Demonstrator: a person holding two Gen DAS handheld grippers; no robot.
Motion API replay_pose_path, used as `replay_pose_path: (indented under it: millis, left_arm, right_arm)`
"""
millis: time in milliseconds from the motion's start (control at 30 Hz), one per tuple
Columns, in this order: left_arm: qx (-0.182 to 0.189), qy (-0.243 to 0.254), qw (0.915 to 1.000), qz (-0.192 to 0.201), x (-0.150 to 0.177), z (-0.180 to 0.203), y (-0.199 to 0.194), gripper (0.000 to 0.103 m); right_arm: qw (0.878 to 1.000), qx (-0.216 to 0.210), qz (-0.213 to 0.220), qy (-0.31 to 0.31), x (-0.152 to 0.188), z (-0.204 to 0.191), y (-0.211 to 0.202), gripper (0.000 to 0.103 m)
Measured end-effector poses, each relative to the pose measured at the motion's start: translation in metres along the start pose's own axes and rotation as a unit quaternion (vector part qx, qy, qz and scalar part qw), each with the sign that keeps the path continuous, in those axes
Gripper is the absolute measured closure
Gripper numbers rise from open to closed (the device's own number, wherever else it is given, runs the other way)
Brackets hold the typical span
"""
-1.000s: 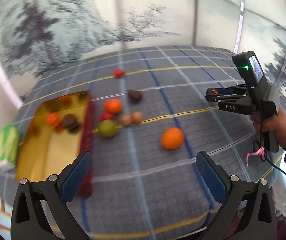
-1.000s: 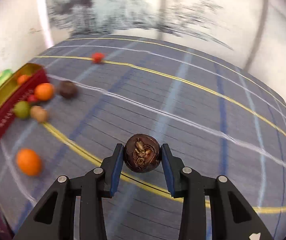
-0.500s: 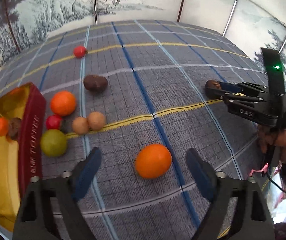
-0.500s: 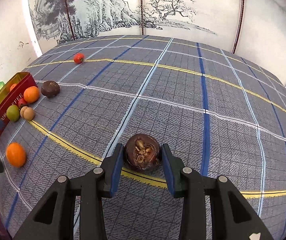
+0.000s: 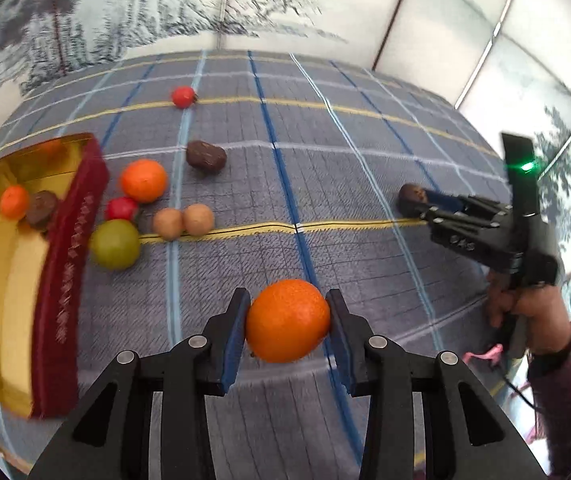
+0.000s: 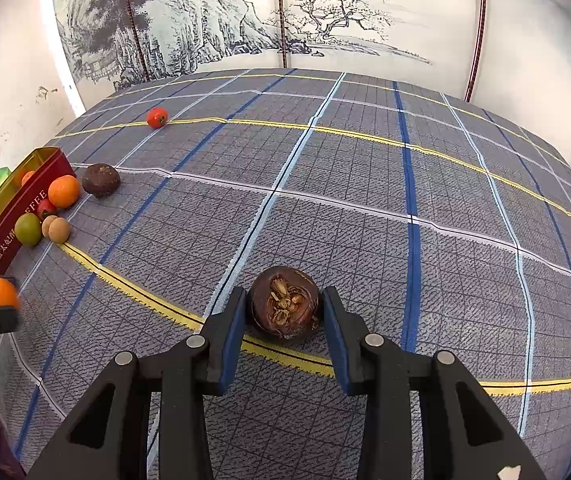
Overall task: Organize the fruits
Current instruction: 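Lower the tangerine into the tin and open the left gripper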
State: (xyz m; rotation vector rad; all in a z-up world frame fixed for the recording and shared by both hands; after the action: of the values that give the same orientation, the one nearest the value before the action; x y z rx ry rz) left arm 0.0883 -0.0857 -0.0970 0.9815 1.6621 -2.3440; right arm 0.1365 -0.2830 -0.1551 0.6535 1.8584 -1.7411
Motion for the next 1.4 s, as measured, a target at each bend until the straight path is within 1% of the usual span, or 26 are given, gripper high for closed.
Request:
replay_pose_path:
  millis: [200, 333, 400, 500, 667, 933, 1067, 1233, 1400]
  left_arm:
    - [-0.011, -0.016, 0.9996, 0.020, 0.008, -0.005, -0.039, 0.063]
    - [-0.015, -0.035, 0.9988, 0.032, 0.010, -0.022, -0.062, 0.063]
    - [-0.026, -0.040, 0.9980, 0.041, 0.009, -0.032, -0.072, 0.063]
    - [-0.058, -0.039, 0.9957, 0.061, 0.005, -0.052, -0.088, 0.063]
    - [-0.099, -0.046, 0.9912, 0.075, -0.002, -0.087, -0.098, 0.063]
    - [-0.178, -0.039, 0.9798, 0.084, -0.017, -0.144, -0.094, 0.063]
    - [-0.206, -0.028, 0.9753, 0.075, -0.022, -0.169, -0.082, 0.063]
    - [-0.230, -0.018, 0.9711, 0.059, -0.025, -0.195, -0.063, 0.063]
    - [-0.237, -0.019, 0.9704, 0.040, -0.029, -0.217, -0.046, 0.063]
  right_arm:
    - [1.000, 0.015, -0.003, -0.012, 0.001, -0.003, 0.001, 0.068]
    - [1.000, 0.013, -0.003, -0.011, 0.000, -0.004, 0.001, 0.068]
    - [1.000, 0.015, -0.003, -0.013, 0.000, -0.004, 0.001, 0.068]
    - [1.000, 0.014, -0.003, -0.012, 0.000, -0.003, 0.001, 0.068]
    - [1.000, 0.015, -0.004, -0.012, 0.000, -0.003, 0.001, 0.068]
    - [1.000, 0.016, -0.004, -0.013, 0.000, -0.004, 0.001, 0.068]
    - [1.000, 0.016, -0.004, -0.013, 0.000, -0.004, 0.001, 0.068]
    - [1.000, 0.016, -0.004, -0.013, 0.000, -0.004, 0.001, 0.068]
    - [1.000, 0.016, -0.004, -0.013, 0.000, -0.004, 0.001, 0.067]
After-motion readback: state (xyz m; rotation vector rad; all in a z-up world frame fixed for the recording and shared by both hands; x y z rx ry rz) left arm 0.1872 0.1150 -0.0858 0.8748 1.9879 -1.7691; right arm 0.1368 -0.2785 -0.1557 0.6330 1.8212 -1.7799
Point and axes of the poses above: each gripper's, at about its wrist camera, not at the fingertips, and y roughly the way its jaws point, z to its right, x to its underside, the point moved 8 cm from there along y, roughly the way its jaws point
